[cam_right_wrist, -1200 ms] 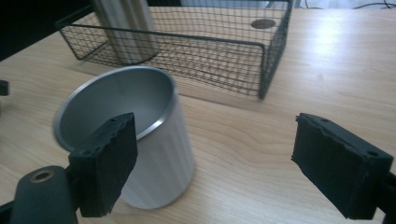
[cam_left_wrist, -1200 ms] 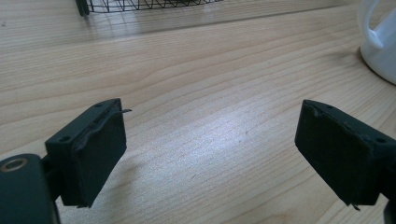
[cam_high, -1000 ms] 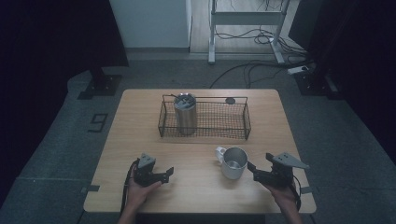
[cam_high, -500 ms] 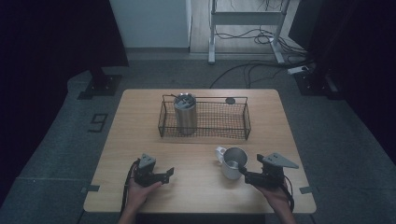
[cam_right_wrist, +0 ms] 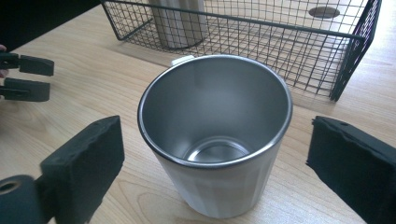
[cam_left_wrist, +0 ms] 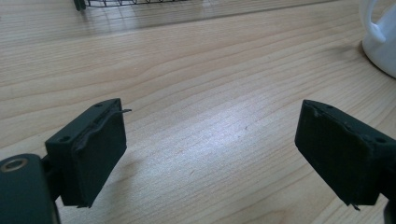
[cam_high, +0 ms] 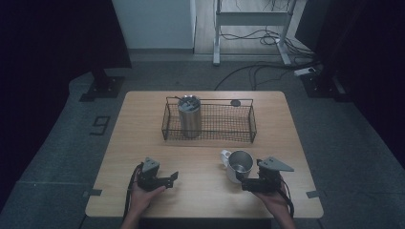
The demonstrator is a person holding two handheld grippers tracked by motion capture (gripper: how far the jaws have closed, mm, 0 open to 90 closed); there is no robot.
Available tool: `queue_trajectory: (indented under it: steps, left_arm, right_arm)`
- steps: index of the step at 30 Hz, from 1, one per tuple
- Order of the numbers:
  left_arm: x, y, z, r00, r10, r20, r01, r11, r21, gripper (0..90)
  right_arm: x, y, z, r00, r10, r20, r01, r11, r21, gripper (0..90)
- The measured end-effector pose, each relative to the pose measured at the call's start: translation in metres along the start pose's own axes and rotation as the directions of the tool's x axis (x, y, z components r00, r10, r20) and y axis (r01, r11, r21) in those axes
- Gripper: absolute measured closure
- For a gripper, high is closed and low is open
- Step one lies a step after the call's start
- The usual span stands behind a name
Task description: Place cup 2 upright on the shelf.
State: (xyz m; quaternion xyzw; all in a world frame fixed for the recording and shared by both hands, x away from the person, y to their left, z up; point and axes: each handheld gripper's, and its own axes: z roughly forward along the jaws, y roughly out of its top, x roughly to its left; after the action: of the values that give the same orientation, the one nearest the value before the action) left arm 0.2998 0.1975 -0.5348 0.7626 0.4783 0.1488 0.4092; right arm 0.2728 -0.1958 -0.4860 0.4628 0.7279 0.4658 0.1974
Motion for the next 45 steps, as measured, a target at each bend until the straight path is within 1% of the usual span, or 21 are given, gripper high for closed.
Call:
queue_trajectory:
  steps: [1,3,6,10,12,19,26,27,28,31,32,34,45]
  left_arm:
    - [0.0,0.0,0.0,1.0,0.0,0.0,0.0,1.0,0.0,9.2]
    - [-0.001,0.0,0.002,1.0,0.005,0.003,-0.005,1.0,0.003,9.1]
    - [-0.002,-0.001,0.003,1.0,0.006,0.005,-0.006,0.9999,0.012,9.1]
    - [-0.003,0.0,0.004,1.0,0.008,0.005,-0.008,0.9998,0.016,9.1]
    - [-0.003,-0.001,0.004,0.9999,0.009,0.004,-0.009,0.9998,0.016,9.2]
    - [-0.003,0.0,0.003,0.9999,0.009,0.007,-0.009,0.9999,0.012,9.2]
    - [-0.003,0.0,0.003,0.9999,0.009,0.009,-0.009,0.9998,0.016,9.1]
    - [-0.003,0.0,0.003,0.9999,0.009,0.009,-0.009,0.9998,0.016,9.2]
    - [-0.003,0.0,0.003,0.9999,0.009,0.009,-0.009,0.9998,0.015,9.2]
    - [-0.002,-0.001,0.003,0.9999,0.008,0.008,-0.008,0.9998,0.015,9.2]
    - [-0.002,-0.001,0.003,0.9999,0.01,0.008,-0.01,0.9998,0.018,9.2]
    - [-0.002,-0.001,0.003,0.9999,0.01,0.007,-0.01,0.9998,0.018,9.2]
    - [-0.001,-0.001,0.002,1.0,0.009,0.005,-0.009,0.9998,0.016,9.3]
  right_arm:
    - [0.0,0.0,0.0,1.0,0.0,0.0,0.0,1.0,0.0,2.3]
    - [0.0,0.002,0.006,1.0,-0.002,0.004,0.002,1.0,0.003,0.3]
    - [0.0,0.003,0.014,0.9996,-0.015,0.023,0.014,1.0,0.021,0.0]
    - [-0.002,0.002,0.021,0.9999,-0.01,0.008,0.009,0.999,0.031,0.0]
    - [-0.001,0.002,0.024,0.9997,-0.02,0.011,0.019,0.999,0.034,0.0]
    - [0.003,0.003,0.036,0.9995,-0.028,0.012,0.027,0.998,0.057,0.0]
    - [0.003,-0.002,0.048,0.9995,-0.023,0.02,0.022,0.997,0.076,0.2]
    - [0.003,-0.002,0.048,0.9995,-0.023,0.02,0.022,0.997,0.076,0.2]
    - [0.003,-0.003,0.049,0.9993,-0.023,0.03,0.021,0.998,0.067,3.7]
    - [0.002,-0.004,0.049,0.9992,-0.03,0.028,0.028,0.998,0.062,4.2]
    - [0.002,-0.004,0.048,0.9982,-0.051,0.032,0.049,0.997,0.06,5.0]
    - [0.003,-0.004,0.048,0.9969,-0.068,0.038,0.066,0.996,0.056,5.5]
    - [0.006,-0.003,0.047,0.9938,-0.094,0.059,0.09,0.994,0.061,6.5]
